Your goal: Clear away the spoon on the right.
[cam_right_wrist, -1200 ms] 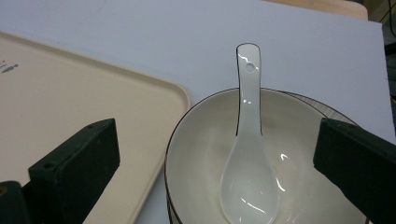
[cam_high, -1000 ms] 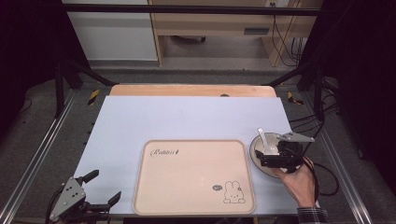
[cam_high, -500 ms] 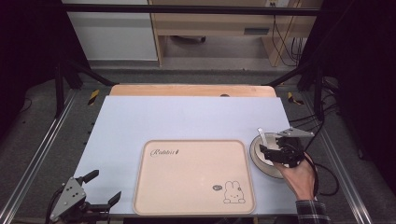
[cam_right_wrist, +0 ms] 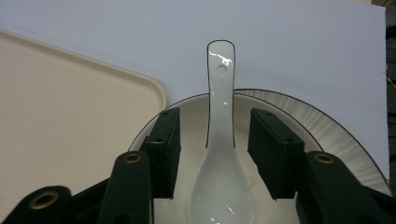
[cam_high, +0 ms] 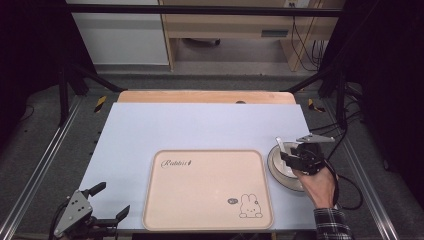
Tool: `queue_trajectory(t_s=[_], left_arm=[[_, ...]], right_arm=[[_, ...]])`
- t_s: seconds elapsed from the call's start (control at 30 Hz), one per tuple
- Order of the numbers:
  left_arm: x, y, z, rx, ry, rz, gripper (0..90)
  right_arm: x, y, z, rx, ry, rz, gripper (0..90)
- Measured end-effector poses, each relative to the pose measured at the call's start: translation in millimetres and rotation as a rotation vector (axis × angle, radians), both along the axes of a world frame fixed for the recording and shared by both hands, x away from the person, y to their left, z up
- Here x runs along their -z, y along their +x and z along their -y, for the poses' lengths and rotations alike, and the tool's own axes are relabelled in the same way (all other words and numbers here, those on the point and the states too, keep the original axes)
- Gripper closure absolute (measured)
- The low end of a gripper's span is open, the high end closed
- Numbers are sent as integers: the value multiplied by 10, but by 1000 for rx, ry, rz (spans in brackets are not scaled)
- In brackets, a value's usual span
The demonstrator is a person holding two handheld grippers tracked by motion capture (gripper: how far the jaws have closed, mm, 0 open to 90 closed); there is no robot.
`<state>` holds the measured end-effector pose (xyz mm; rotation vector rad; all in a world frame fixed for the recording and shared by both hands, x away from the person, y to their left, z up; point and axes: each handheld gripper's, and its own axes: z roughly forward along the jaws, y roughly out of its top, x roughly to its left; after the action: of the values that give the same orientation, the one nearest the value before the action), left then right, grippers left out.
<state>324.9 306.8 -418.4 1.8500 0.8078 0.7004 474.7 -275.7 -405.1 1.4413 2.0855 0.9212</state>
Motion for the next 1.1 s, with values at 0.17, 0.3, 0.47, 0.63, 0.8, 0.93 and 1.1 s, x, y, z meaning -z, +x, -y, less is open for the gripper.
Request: queue_trajectory(t_s=[0.17,0.3,0.47,0.63,0.8,0.93,1.1], left_arm=[[2,2,0,0,2,-1,12],[2,1,3,-1,5,0,12],[2,0,2,0,5,0,12],[1,0,4,2,10,0,12],[2,0,6,3,10,0,12],[2,0,8,5,11,-1,12],[3,-1,12,8,13,-2,12]], right_arm=[[5,26,4,0,-22,5,595],[23,61,-5,-8,-31,-3,623],[64,115,-40,-11,-47,-24,632],[107,166,-47,0,-58,-41,661],[137,194,-58,2,-62,-57,696],[152,222,-64,5,-56,-72,724],[155,246,-32,1,-21,-83,734]])
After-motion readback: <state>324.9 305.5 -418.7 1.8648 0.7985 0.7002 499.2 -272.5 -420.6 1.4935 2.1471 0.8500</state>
